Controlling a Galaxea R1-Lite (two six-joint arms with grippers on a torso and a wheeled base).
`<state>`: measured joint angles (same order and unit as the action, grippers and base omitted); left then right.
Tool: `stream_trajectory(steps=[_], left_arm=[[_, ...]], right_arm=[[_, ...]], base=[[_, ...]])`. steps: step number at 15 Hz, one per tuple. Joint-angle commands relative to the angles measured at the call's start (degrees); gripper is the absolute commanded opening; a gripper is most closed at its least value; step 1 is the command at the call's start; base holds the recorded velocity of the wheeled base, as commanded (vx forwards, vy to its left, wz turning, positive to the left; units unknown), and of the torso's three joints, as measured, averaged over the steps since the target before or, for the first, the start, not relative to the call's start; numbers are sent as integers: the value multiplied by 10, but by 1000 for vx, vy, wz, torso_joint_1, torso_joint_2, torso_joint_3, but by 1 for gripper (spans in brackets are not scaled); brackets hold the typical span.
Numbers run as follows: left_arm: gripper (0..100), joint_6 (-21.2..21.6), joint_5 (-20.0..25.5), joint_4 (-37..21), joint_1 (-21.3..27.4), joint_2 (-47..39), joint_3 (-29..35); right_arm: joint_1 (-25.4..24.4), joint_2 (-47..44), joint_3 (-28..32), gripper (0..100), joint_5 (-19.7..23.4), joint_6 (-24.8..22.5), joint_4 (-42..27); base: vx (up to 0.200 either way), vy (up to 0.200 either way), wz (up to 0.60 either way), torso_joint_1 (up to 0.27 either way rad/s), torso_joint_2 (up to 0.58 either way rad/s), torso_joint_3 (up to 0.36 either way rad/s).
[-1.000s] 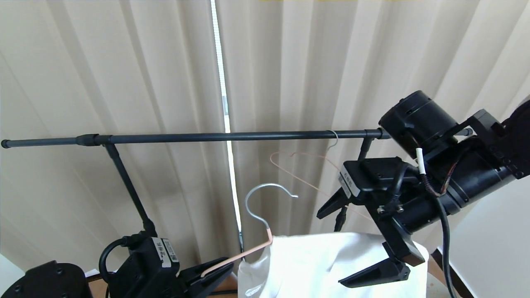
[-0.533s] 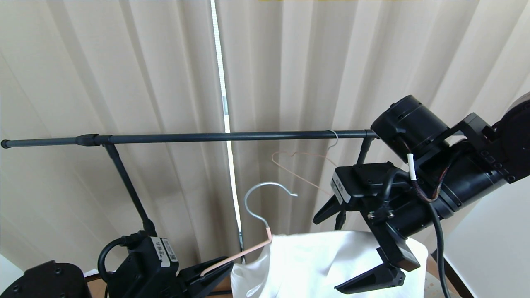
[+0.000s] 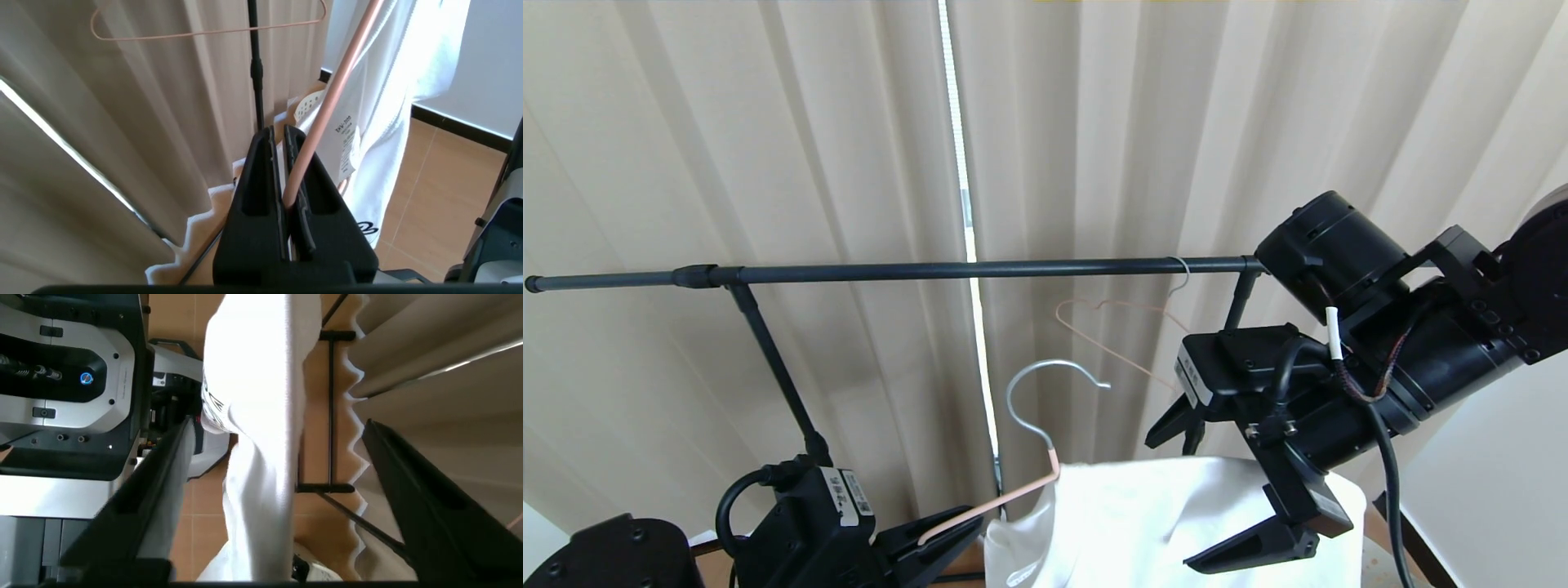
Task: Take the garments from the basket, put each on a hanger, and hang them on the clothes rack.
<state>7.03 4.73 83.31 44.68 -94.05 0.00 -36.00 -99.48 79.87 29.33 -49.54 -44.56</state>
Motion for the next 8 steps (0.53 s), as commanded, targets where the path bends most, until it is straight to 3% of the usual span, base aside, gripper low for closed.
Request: stream_trajectory(steps=[1,8], left_arm=[[0,0,0,0,0,0,0],[0,0,0,0,-1,-1,0]], right_arm=[[0,-2,-2,0,-1,0,0],[0,-4,-2,0,-3,0,0]], base=[[0,0,0,0,0,0],[0,0,0,0,0,0]])
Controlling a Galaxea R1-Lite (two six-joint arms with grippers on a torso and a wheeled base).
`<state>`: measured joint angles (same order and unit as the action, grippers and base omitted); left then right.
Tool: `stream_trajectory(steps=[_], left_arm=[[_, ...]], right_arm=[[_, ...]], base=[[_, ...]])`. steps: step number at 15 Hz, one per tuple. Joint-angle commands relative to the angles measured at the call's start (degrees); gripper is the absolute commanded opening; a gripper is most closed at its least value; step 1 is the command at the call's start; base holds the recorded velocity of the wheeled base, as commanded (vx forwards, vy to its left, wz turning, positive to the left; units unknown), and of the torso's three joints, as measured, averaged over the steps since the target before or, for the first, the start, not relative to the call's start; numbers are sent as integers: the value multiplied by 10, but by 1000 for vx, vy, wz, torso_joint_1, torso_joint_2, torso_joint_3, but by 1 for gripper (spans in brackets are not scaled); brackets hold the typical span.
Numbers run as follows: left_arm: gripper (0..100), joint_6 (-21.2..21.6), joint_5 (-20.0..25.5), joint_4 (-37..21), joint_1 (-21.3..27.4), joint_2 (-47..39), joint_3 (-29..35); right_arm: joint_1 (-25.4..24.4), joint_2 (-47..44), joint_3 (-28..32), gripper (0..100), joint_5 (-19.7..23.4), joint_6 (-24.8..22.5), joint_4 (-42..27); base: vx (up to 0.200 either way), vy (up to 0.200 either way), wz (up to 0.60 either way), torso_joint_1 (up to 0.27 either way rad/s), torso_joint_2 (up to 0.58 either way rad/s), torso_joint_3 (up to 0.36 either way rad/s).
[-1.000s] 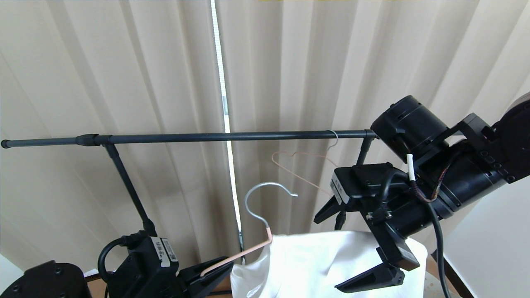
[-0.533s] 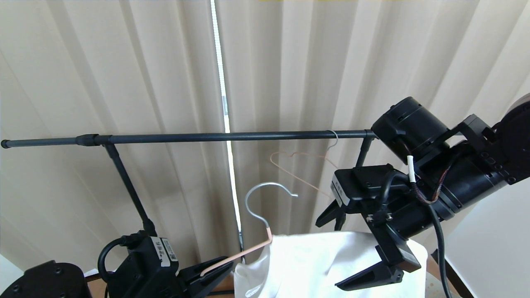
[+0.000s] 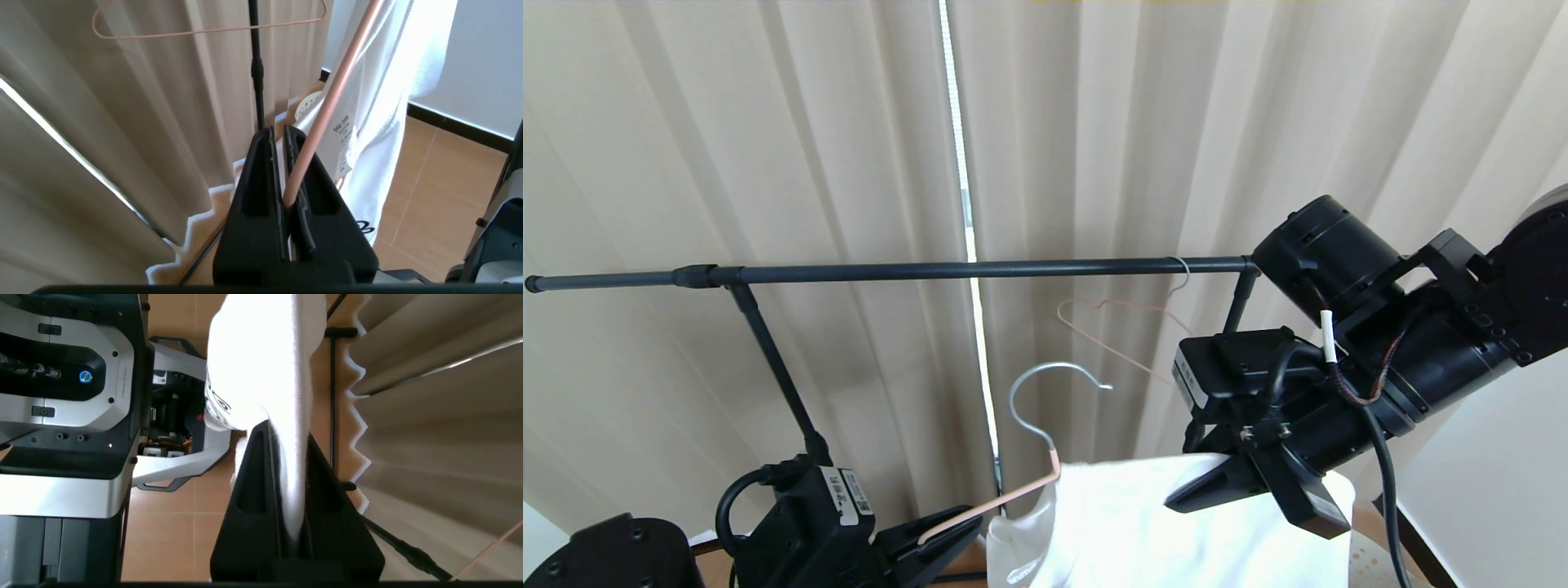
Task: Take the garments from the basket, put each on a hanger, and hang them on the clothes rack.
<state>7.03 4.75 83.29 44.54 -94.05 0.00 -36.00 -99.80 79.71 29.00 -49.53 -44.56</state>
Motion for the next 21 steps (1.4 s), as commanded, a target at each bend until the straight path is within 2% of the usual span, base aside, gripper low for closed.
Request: stream_trajectory(steps=[1,12,13,18,21], left_arm=[[0,0,0,0,0,-1,0],[0,-1,0,0,-3,-2,0],[100,-1,0,0,-3,-3,0],[100,-2,0,6,-5,1,0],[100,-8,2,52,-33,1,0]], right_arm=[[1,0,-3,0,1,0,1],[2,15,-9,0,1,0,3],[2,15,-9,0,1,0,2],[2,29,-30,0,0,1,3],[17,37,-30,0,-42,7,9]], base=[[0,0,0,0,0,0],[0,0,0,0,0,0],[0,0,0,0,0,0],[0,0,0,0,0,0],[0,0,0,0,0,0]])
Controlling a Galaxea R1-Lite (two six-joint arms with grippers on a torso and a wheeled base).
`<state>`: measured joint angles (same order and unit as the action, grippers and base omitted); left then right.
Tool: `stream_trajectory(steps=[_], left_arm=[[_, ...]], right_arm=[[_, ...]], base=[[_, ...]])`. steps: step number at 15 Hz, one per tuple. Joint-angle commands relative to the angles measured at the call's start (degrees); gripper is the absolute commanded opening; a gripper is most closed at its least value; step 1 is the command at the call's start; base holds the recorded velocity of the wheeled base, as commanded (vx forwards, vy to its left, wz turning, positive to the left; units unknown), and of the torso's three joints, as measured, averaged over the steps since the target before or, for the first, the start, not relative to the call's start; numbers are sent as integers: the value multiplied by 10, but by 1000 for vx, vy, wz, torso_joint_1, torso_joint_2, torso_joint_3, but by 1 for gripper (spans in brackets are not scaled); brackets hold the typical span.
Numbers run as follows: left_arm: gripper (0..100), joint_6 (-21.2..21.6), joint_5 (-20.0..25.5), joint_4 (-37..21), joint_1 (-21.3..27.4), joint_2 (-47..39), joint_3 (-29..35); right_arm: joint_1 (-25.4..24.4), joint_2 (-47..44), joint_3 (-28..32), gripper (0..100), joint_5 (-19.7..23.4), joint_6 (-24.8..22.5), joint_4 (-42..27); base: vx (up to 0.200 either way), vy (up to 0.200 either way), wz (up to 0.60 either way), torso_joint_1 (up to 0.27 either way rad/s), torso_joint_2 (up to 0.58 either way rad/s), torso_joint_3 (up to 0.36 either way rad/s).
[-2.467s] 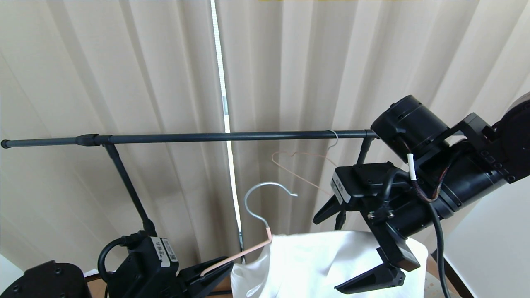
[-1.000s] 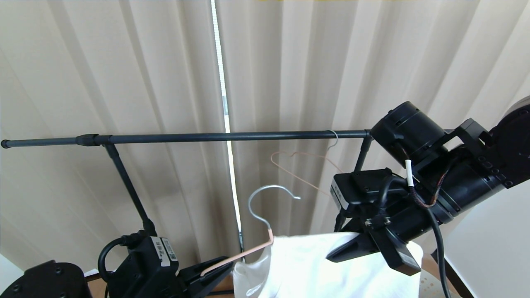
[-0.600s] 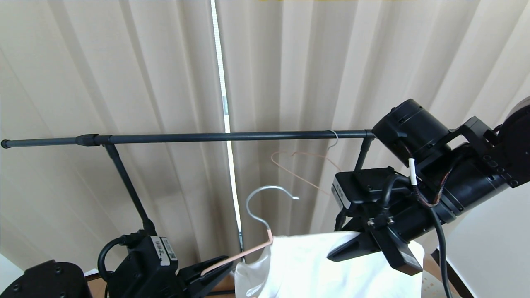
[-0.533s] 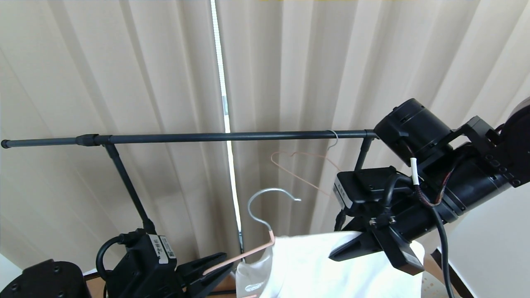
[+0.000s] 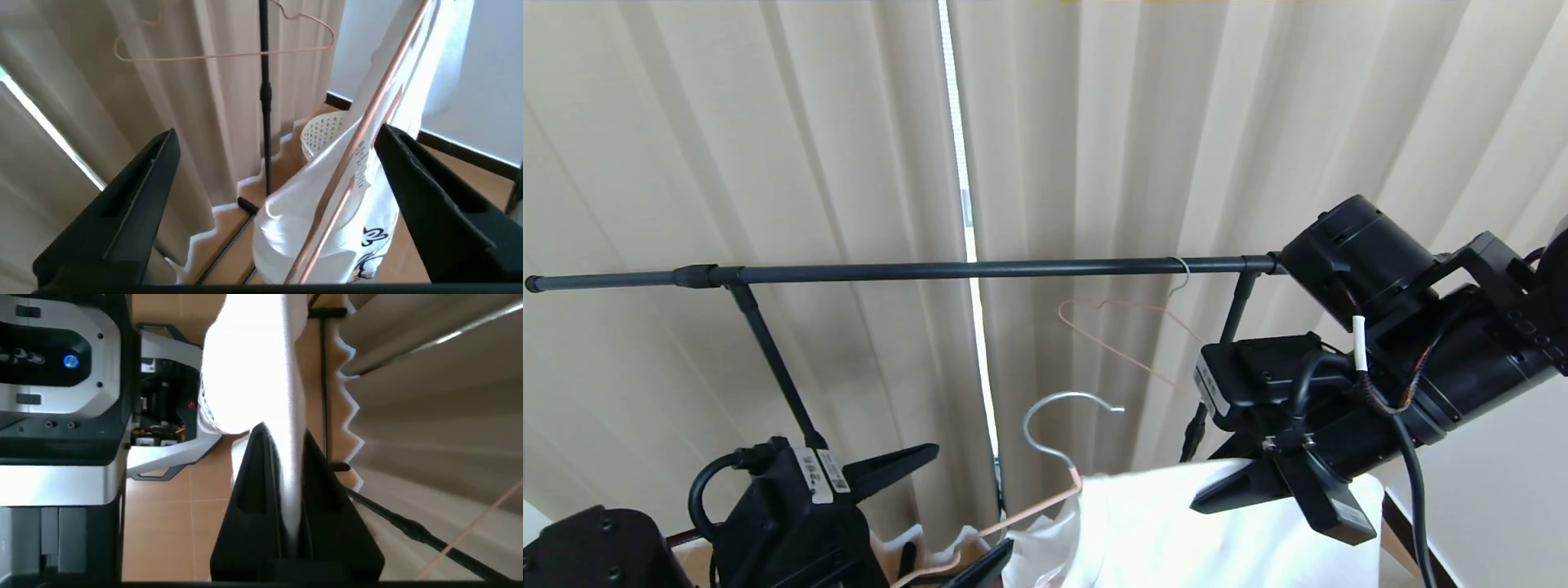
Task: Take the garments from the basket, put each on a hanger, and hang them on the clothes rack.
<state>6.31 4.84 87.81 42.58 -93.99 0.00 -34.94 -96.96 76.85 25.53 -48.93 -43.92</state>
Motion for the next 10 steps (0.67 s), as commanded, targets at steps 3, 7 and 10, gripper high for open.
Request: stream_trajectory(steps=[3,7,10], left_arm=[[100,-106,37,22,-37,2,0],[100,-126,46,22,-53,-37,0],[100,-126,45,22,-33,-88,0]], right_arm=[[29,31,-43,0,-67,9,68],[29,75,-141,0,-157,31,185],[43,129,-279,0,-193,33,367]], base=[[0,0,0,0,0,0],[0,0,0,0,0,0],[0,0,0,0,0,0]])
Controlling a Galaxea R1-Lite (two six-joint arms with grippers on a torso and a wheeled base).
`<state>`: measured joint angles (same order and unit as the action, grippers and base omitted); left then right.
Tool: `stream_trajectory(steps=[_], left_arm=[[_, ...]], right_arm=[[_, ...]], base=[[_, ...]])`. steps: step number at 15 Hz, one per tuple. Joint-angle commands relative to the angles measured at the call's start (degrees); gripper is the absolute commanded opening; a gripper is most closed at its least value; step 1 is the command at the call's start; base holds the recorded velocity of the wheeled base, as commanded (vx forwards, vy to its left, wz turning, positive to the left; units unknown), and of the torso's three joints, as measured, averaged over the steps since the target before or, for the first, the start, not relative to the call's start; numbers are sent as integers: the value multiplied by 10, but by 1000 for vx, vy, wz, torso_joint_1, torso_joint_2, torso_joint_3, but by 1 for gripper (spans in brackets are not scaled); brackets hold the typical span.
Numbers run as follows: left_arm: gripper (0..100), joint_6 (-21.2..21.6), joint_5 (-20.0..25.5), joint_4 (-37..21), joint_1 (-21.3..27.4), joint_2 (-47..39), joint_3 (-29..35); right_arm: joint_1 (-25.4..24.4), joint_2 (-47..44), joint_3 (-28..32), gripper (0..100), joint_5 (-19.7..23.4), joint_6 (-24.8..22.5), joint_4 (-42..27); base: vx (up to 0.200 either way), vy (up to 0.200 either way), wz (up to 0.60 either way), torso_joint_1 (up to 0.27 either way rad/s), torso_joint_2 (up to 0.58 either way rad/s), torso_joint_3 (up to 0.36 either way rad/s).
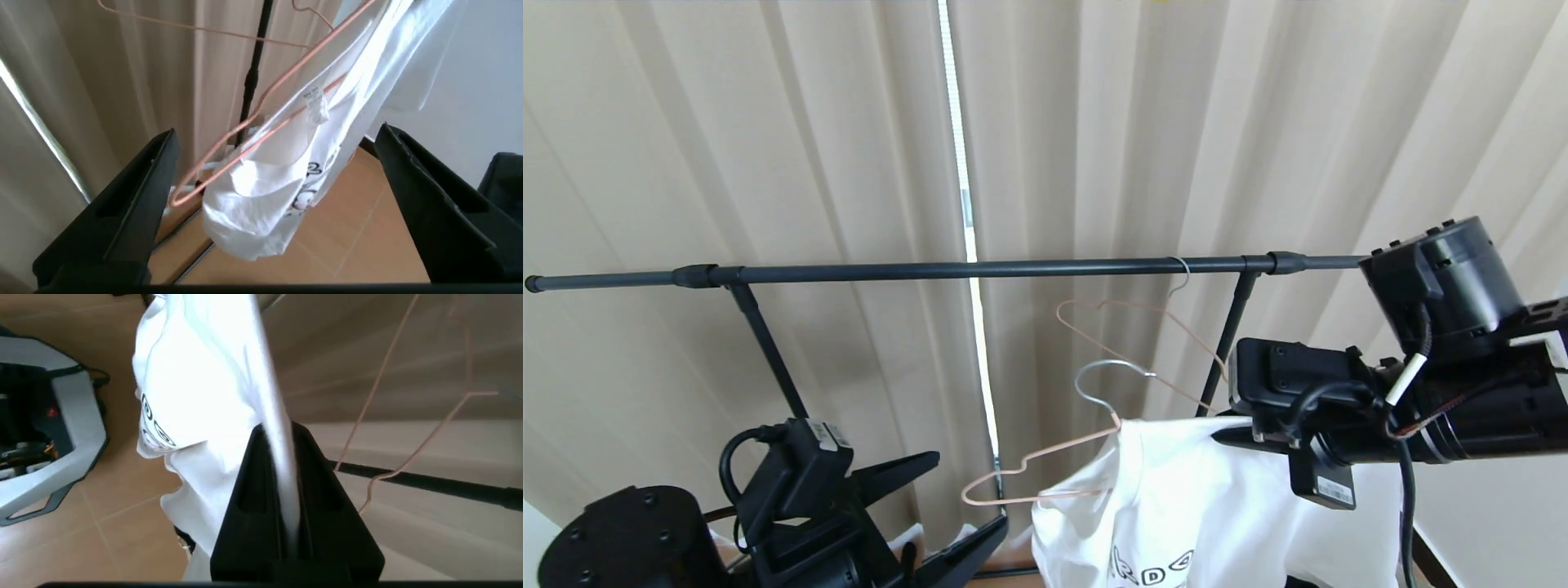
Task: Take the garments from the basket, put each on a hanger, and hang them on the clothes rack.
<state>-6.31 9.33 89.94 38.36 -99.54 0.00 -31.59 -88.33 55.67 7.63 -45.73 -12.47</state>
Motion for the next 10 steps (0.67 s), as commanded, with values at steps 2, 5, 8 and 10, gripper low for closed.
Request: stream_trajectory(steps=[2,5,8,10], left_arm=[[100,1,-4,1,17,-87,0],[100,2,-24,1,27,-124,1],[100,2,-69,1,40,-137,15],[100,2,-74,1,43,-140,18]], right_arm=[[14,59,-120,0,-25,19,161],[-15,71,-130,0,-77,48,193],[-45,72,-138,0,-104,100,246],[-55,68,-140,0,-113,116,267]], base=[[0,0,0,0,0,0],[0,0,0,0,0,0],[0,0,0,0,0,0],[0,0,0,0,0,0]])
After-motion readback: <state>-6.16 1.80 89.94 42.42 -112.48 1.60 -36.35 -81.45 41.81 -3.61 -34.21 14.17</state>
